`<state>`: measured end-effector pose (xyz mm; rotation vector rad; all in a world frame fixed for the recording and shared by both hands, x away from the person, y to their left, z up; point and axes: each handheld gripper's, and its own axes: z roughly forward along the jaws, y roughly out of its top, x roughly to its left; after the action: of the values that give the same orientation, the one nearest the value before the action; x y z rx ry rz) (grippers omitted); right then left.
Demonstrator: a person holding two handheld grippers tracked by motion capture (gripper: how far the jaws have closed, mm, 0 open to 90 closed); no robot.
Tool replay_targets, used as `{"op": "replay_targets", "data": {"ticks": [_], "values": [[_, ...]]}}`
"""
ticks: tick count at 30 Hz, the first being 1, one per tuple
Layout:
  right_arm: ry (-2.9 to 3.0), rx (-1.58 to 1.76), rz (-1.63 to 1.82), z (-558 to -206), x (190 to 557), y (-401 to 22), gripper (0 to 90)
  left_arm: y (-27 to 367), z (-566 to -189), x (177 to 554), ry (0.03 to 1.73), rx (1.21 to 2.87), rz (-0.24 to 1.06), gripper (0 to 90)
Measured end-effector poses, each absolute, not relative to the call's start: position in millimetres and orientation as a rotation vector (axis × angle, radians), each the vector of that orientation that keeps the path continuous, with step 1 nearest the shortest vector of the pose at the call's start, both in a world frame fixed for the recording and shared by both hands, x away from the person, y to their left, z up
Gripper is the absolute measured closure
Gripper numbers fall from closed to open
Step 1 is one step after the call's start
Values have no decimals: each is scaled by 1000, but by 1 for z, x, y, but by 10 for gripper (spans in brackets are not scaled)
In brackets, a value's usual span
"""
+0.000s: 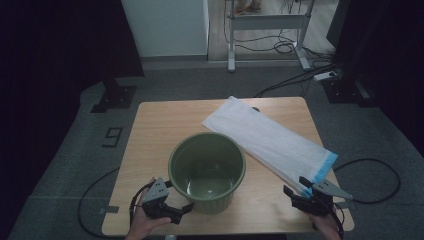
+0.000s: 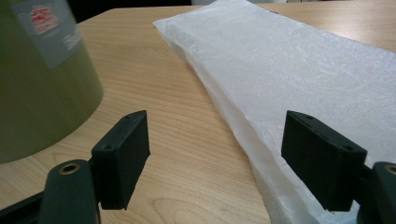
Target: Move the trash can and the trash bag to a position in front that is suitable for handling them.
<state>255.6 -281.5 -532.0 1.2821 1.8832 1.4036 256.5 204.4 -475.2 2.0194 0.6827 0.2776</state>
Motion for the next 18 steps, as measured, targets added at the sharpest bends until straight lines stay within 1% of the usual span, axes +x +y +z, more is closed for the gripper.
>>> {"op": "replay_targets", "data": {"ticks": [18], "values": [[1893,1271,1397,-534,253,-280,228,172,-474,287,662,2036,243,11]]}}
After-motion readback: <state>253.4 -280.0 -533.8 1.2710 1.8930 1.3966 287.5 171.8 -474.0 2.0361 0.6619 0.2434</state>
